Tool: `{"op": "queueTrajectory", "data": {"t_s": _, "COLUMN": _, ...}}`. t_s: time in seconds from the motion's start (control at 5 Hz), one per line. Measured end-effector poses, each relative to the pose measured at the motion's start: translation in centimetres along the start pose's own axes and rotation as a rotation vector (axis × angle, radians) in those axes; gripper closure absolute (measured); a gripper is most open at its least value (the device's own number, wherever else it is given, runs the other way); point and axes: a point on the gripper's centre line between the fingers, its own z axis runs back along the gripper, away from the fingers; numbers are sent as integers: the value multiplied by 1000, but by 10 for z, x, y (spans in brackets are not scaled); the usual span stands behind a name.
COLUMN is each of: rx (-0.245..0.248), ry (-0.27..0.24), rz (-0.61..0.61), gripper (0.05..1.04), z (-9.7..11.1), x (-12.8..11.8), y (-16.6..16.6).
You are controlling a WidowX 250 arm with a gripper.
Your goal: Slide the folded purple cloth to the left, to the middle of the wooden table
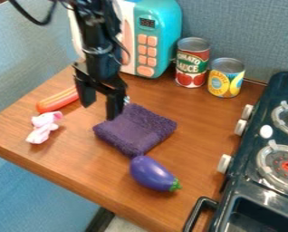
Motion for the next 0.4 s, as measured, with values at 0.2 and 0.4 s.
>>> {"op": "queueTrajectory", "data": {"t_s": 0.2, "rx": -31, "ry": 15, "rz": -35, "gripper": 83, "z": 17, "x": -17, "y": -4}}
{"op": "queueTrajectory", "data": {"t_s": 0.4, "rx": -32, "ry": 79, "rz": -64, "gripper": 83, "z": 25, "x": -31, "y": -5}}
